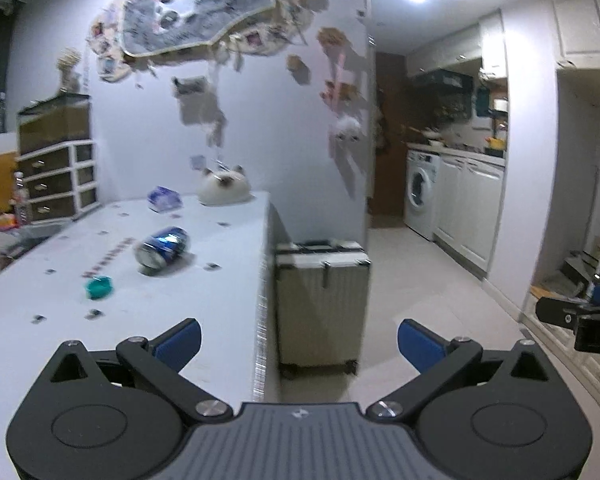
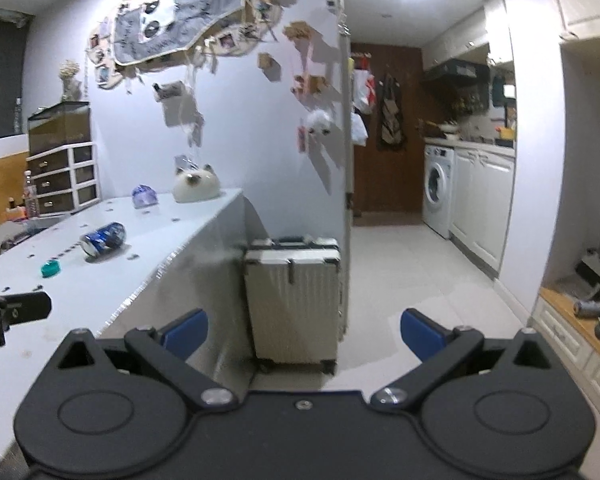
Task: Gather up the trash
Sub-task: 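Move both open tools up from the bin back toward the table, then grasp the teal bottle cap with the left tool while the right tool grasps the blue can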
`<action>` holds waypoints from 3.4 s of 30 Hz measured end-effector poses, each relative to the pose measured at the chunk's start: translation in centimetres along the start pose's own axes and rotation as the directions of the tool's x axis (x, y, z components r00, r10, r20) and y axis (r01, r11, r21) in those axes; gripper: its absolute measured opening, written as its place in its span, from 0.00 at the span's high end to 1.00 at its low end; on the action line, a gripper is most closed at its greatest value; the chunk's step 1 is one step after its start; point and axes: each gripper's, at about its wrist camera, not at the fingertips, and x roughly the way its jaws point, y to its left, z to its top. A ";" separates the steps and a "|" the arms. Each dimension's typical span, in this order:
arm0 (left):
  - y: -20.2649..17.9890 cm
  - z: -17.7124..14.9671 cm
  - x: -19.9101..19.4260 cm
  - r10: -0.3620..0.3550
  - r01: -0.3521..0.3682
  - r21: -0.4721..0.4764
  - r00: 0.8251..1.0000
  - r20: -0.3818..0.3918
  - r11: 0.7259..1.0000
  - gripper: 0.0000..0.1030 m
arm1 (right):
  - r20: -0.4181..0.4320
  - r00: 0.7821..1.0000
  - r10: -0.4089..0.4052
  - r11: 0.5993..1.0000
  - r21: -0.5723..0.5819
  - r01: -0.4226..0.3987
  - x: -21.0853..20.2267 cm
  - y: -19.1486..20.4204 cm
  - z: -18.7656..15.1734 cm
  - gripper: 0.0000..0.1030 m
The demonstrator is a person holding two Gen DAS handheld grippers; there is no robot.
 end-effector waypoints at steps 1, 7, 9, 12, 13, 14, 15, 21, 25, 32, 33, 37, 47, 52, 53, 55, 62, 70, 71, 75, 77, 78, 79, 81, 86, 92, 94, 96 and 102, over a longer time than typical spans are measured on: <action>0.7 0.3 -0.3 0.013 -0.013 0.000 1.000 0.008 1.000 0.00 | 0.006 1.000 0.009 1.000 -0.005 -0.009 0.1 0.6 0.4 0.00; 5.6 2.0 -1.4 0.098 -0.098 -0.010 0.994 0.041 0.995 0.00 | 0.034 0.997 0.066 0.998 -0.022 -0.065 1.2 4.9 2.8 0.00; 7.3 2.3 -1.5 0.125 -0.124 -0.012 0.991 0.043 0.992 0.00 | 0.038 0.995 0.089 0.996 -0.026 -0.088 1.8 6.5 3.5 0.00; 10.3 2.8 -1.3 0.166 -0.165 -0.027 0.985 0.040 0.986 0.00 | 0.037 0.991 0.128 0.991 -0.035 -0.126 2.9 9.1 4.5 0.00; 11.4 3.0 -1.3 0.179 -0.177 -0.032 0.983 0.040 0.984 0.00 | 0.036 0.990 0.139 0.990 -0.043 -0.138 3.5 10.0 4.8 0.00; 12.6 3.2 -1.2 0.192 -0.190 -0.039 0.981 0.038 0.981 0.00 | 0.036 0.988 0.148 0.988 -0.050 -0.147 3.9 10.9 5.1 0.00; 13.7 3.4 -1.1 0.204 -0.202 -0.046 0.978 0.036 0.978 0.00 | 0.033 0.987 0.160 0.986 -0.059 -0.158 4.5 11.9 5.5 0.00; 19.9 5.7 0.3 0.295 -0.293 -0.048 0.955 0.040 0.955 0.00 | 0.019 0.973 0.229 0.968 -0.111 -0.225 8.0 17.3 7.8 0.00; 23.6 7.3 2.0 0.317 -0.316 -0.040 0.948 0.037 0.948 0.00 | -0.009 0.964 0.266 0.955 -0.136 -0.265 11.1 20.8 9.8 0.00; 28.5 9.6 7.0 0.283 -0.284 -0.020 0.959 -0.021 0.959 0.00 | -0.072 0.944 0.321 0.937 -0.121 -0.327 17.7 26.1 14.1 0.00; 29.1 9.9 7.9 0.270 -0.271 -0.020 0.962 -0.031 0.962 0.00 | -0.083 0.943 0.321 0.935 -0.127 -0.330 18.5 26.7 14.7 0.00; 30.6 10.9 11.3 0.244 -0.244 -0.002 0.968 -0.058 0.970 0.01 | -0.114 0.941 0.319 0.930 -0.155 -0.334 21.8 29.3 17.8 0.00; 31.1 8.1 20.4 0.128 -0.129 -0.002 0.981 -0.145 0.992 0.06 | -0.239 0.913 0.332 0.943 0.091 -0.319 32.1 31.6 18.1 0.00; 30.9 4.9 23.8 0.089 -0.084 0.034 0.976 -0.198 0.996 0.11 | -0.281 0.899 0.335 0.938 0.186 -0.291 35.6 32.4 15.0 0.03; 31.1 4.4 24.3 0.075 -0.071 0.025 0.975 -0.208 0.997 0.12 | -0.293 0.890 0.350 0.930 0.220 -0.294 36.4 32.5 14.5 0.07; 31.4 3.6 24.9 0.041 -0.040 0.007 0.974 -0.222 0.999 0.16 | -0.313 0.873 0.375 0.916 0.271 -0.296 37.7 32.8 13.8 0.09; 32.2 2.1 27.0 -0.003 0.009 0.020 0.957 -0.292 1.000 0.21 | -0.332 0.856 0.396 0.875 0.420 -0.241 41.8 34.4 11.5 0.09; 32.6 2.0 28.6 -0.014 0.021 0.019 0.950 -0.311 1.000 0.27 | -0.357 0.833 0.423 0.807 0.567 -0.167 45.2 35.5 8.5 0.16; 32.7 2.0 28.6 -0.017 0.022 0.013 0.951 -0.309 1.000 0.27 | -0.355 0.832 0.425 0.803 0.573 -0.166 45.4 35.6 8.4 0.19; 32.9 2.1 28.8 -0.022 0.018 -0.017 0.955 -0.294 1.000 0.39 | -0.365 0.823 0.434 0.816 0.547 -0.188 45.7 36.4 8.5 0.46; 32.5 2.1 28.9 -0.025 0.023 -0.011 0.957 -0.288 1.000 0.44 | -0.366 0.816 0.447 0.815 0.544 -0.202 45.3 36.3 8.5 0.47; 32.5 2.2 28.9 -0.030 0.027 -0.015 0.957 -0.288 1.000 0.50 | -0.365 0.813 0.454 0.820 0.529 -0.220 45.1 36.3 8.5 0.47; 32.4 2.3 28.9 -0.035 0.031 -0.019 0.957 -0.289 0.999 0.51 | -0.366 0.814 0.451 0.832 0.503 -0.235 44.7 36.3 8.5 0.48; 32.3 2.3 28.8 -0.039 0.032 -0.029 0.956 -0.291 0.999 0.51 | -0.367 0.823 0.434 0.858 0.447 -0.254 43.7 36.1 8.6 0.49; 32.2 2.3 28.2 -0.038 0.021 -0.060 0.956 -0.289 0.998 0.51 | -0.367 0.822 0.436 0.877 0.376 -0.298 40.8 34.8 8.6 0.51; 31.5 2.2 25.7 -0.018 -0.004 -0.085 0.966 -0.260 0.996 0.51 | -0.340 0.825 0.452 0.885 0.291 -0.364 36.0 33.4 8.3 0.54; 31.3 2.1 24.5 -0.001 -0.026 -0.107 0.969 -0.245 0.994 0.51 | -0.332 0.821 0.463 0.879 0.292 -0.378 34.4 32.8 8.1 0.65; 30.8 2.1 23.2 -0.001 -0.031 -0.133 0.973 -0.230 0.991 0.51 | -0.338 0.814 0.472 0.874 0.298 -0.383 33.2 32.4 7.7 0.79; 28.8 1.4 19.8 -0.003 -0.032 -0.158 0.976 -0.218 0.987 0.51 | -0.340 0.803 0.489 0.867 0.286 -0.407 29.6 31.0 6.0 0.79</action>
